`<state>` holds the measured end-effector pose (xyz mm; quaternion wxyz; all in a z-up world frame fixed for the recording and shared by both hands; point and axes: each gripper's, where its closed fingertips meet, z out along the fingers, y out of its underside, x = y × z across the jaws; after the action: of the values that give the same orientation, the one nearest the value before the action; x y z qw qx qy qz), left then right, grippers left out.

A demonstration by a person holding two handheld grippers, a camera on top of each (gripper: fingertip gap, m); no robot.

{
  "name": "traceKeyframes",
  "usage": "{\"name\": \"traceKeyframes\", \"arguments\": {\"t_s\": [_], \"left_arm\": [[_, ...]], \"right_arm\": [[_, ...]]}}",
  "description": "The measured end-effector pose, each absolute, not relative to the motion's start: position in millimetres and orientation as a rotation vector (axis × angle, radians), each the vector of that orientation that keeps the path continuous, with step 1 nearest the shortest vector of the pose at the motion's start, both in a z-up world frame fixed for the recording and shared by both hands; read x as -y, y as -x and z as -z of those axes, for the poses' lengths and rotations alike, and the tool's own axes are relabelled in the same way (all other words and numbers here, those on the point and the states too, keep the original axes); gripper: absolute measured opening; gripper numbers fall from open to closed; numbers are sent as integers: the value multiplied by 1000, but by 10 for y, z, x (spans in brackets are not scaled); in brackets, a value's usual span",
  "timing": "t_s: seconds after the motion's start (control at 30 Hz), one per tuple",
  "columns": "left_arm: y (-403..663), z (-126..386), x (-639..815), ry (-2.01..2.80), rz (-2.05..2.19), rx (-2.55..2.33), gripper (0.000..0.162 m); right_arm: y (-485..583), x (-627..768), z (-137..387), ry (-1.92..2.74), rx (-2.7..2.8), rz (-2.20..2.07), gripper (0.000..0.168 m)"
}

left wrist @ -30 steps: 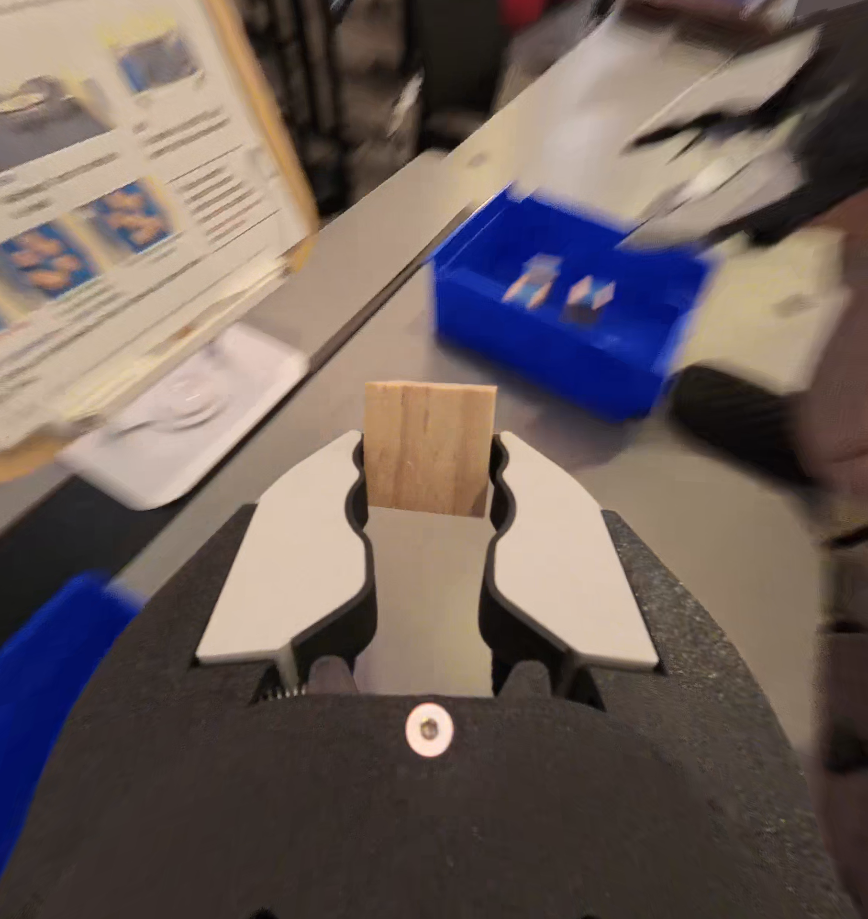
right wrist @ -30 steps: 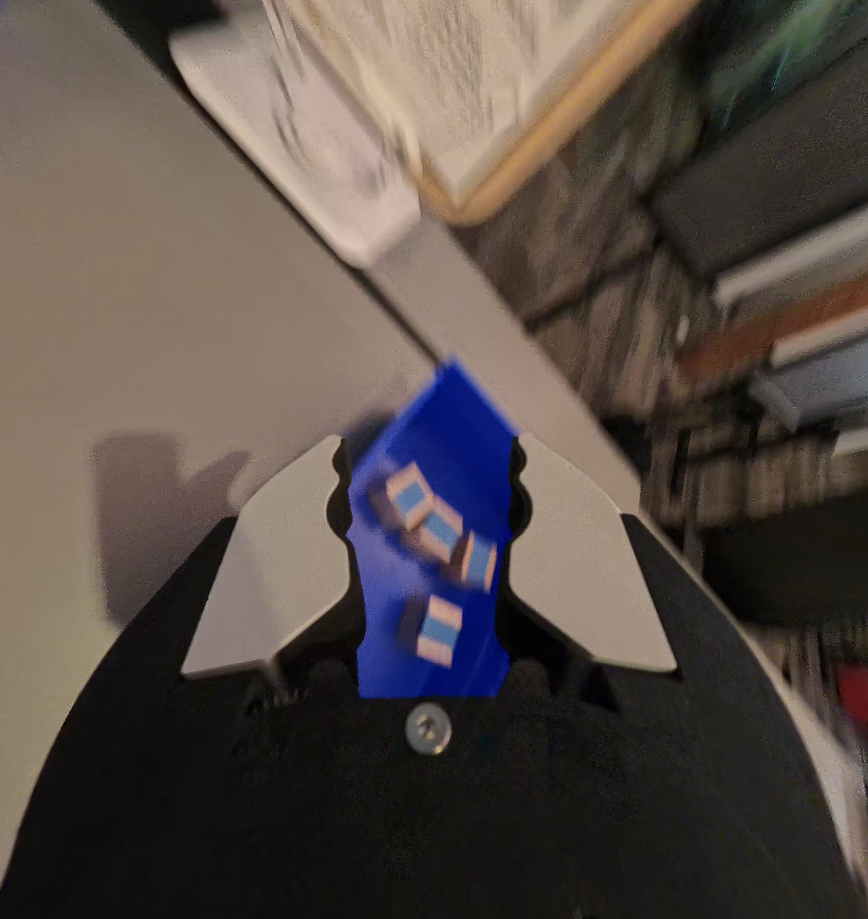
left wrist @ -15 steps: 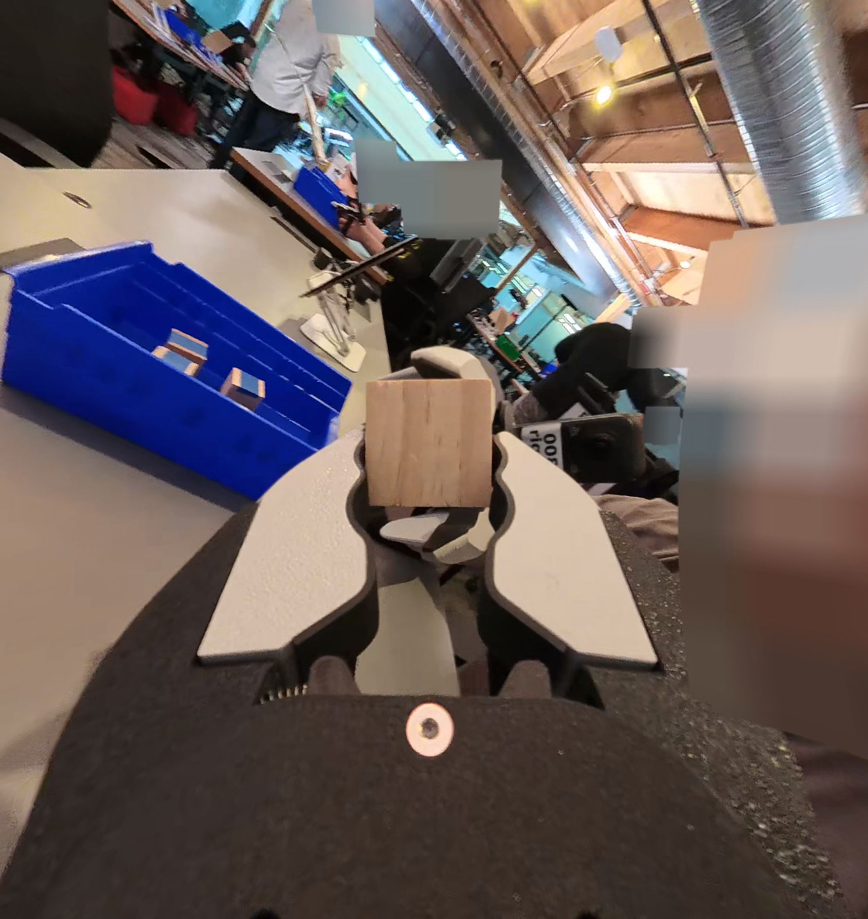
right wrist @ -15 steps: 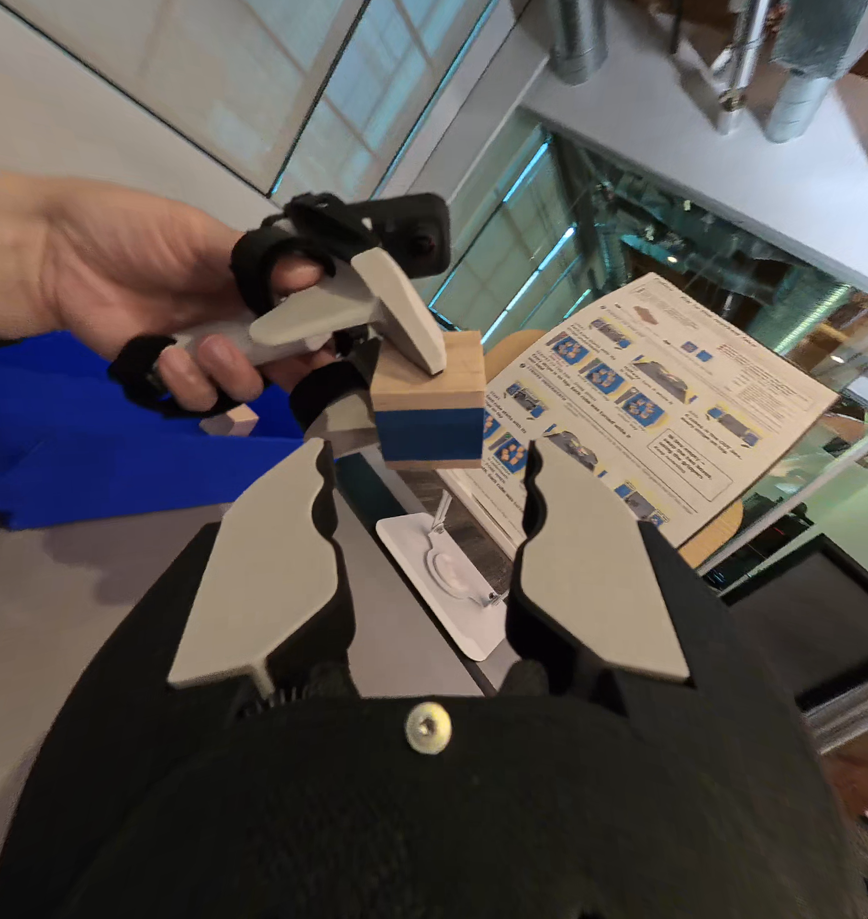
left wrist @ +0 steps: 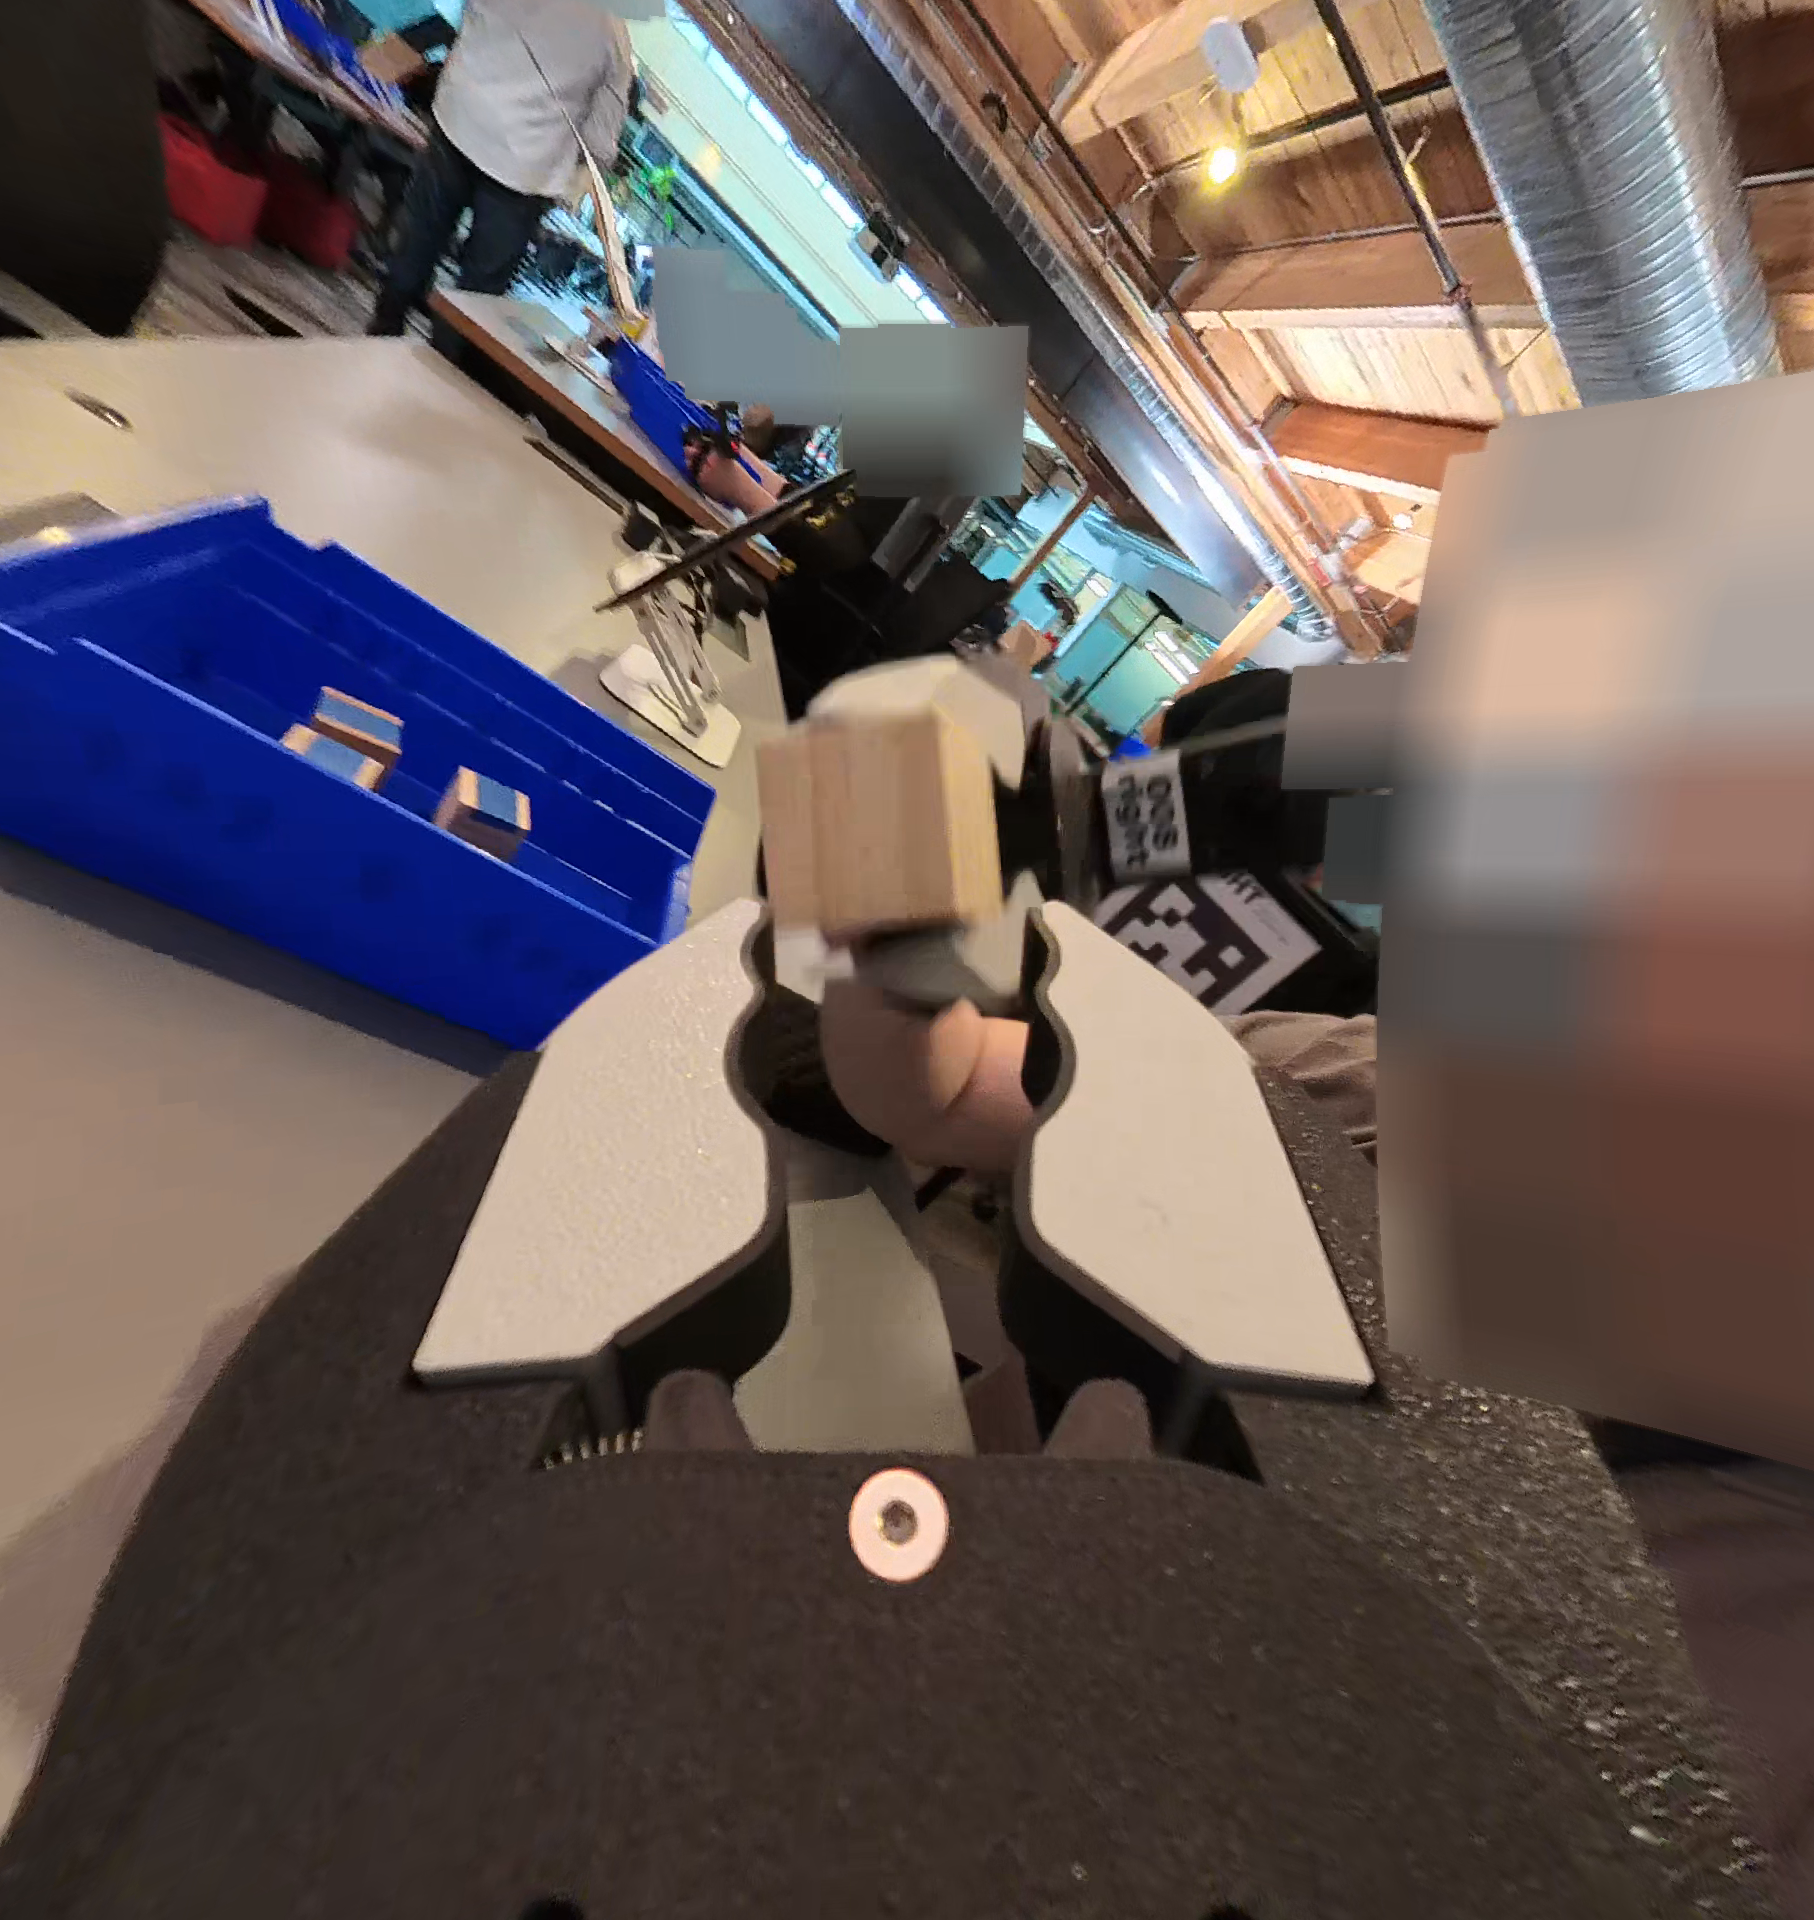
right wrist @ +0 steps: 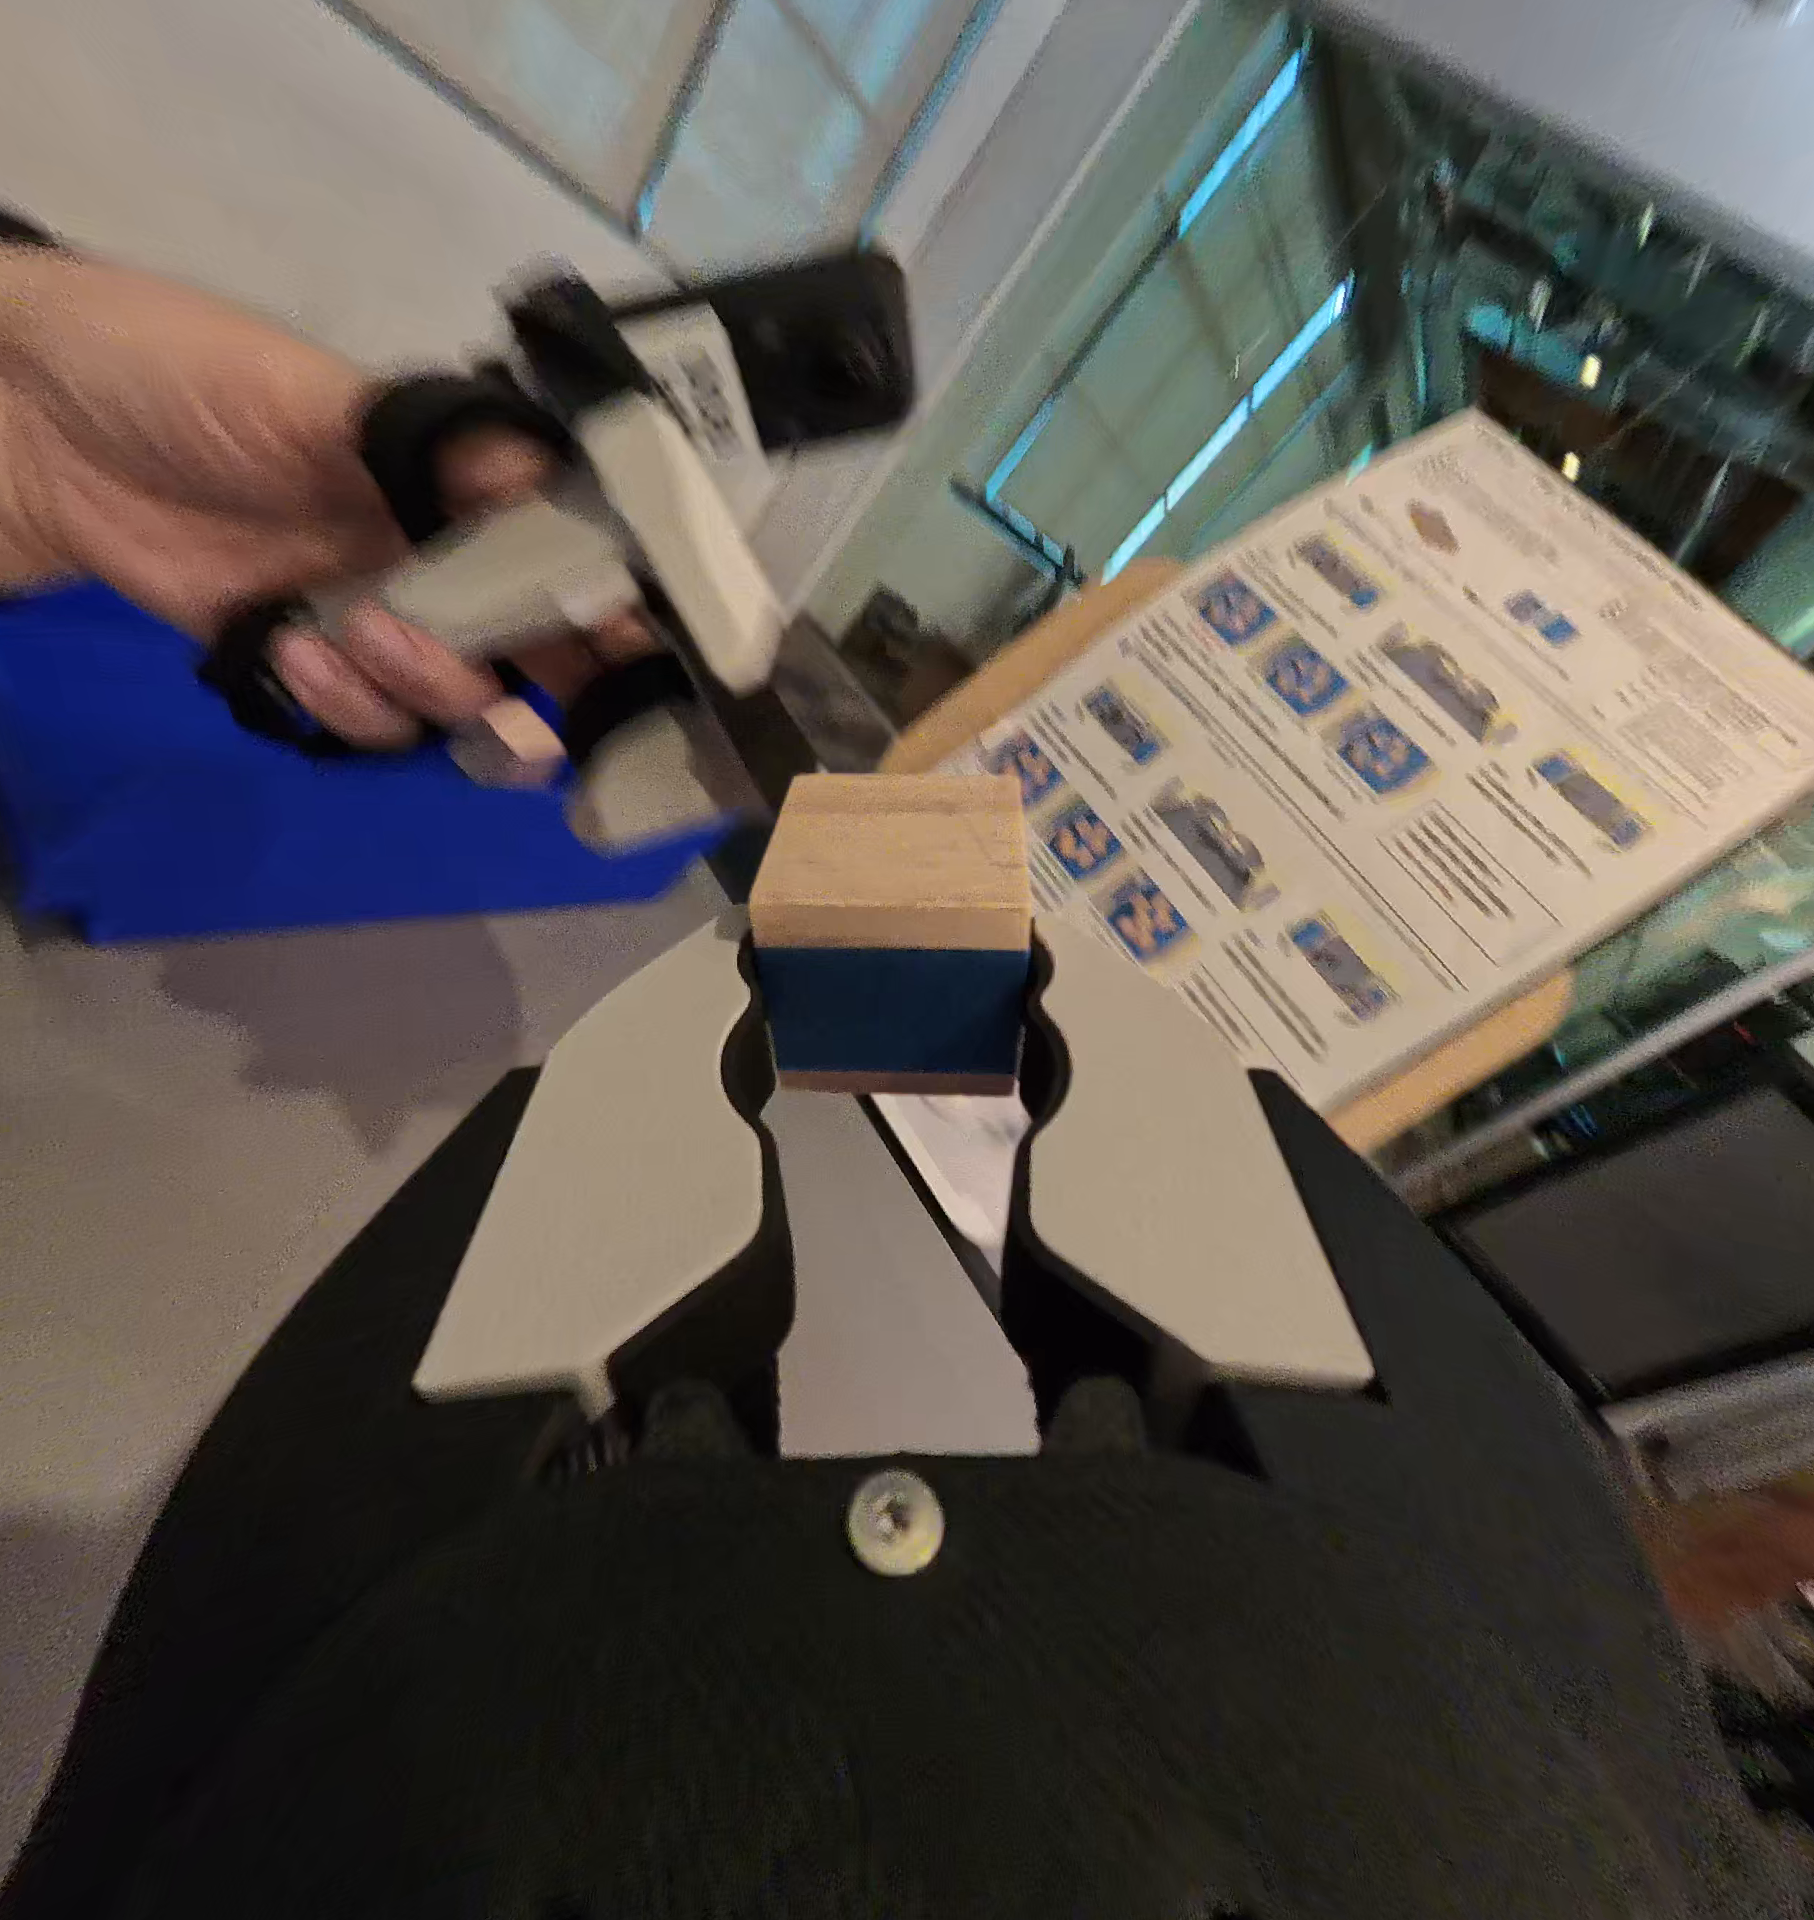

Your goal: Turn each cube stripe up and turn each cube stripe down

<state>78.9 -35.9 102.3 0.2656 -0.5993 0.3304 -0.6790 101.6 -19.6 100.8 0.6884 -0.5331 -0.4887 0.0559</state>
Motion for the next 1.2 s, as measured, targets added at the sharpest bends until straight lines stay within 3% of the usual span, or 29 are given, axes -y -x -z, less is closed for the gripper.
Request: {"name": "traceKeyframes", "arguments": {"t_s": [0.03, 0.13, 0.3, 0.53, 0.73, 0.83, 0.97, 1.2], "left_arm": [[-720, -1050, 341, 1615, 1785, -902, 45], [-477, -1118, 267, 1615, 1557, -931, 44], [-18, -1214, 135, 1599, 1197, -927, 41], [855, -817, -306, 1917, 614, -748, 41], [1775, -346, -531, 2182, 70, -605, 42], [1905, -199, -604, 2212, 54, -605, 43], [2045, 61, -738, 2331, 101, -454, 45], [2201, 619, -1003, 2497, 88, -122, 50]], "right_arm": [[-1233, 89, -1046, 1267, 1097, -66, 46], [-2134, -176, -758, 1747, 1065, -69, 45], [-3389, -247, 494, 2504, 981, -115, 47], [-3679, -367, 1302, 2900, 815, -41, 47], [-3788, -328, 1550, 3022, 775, 15, 47], [-3764, -338, 1551, 3023, 779, -17, 47], [-3759, -463, 1353, 2917, 733, -9, 61], [-3745, -514, 945, 2745, 724, 68, 61]]}}
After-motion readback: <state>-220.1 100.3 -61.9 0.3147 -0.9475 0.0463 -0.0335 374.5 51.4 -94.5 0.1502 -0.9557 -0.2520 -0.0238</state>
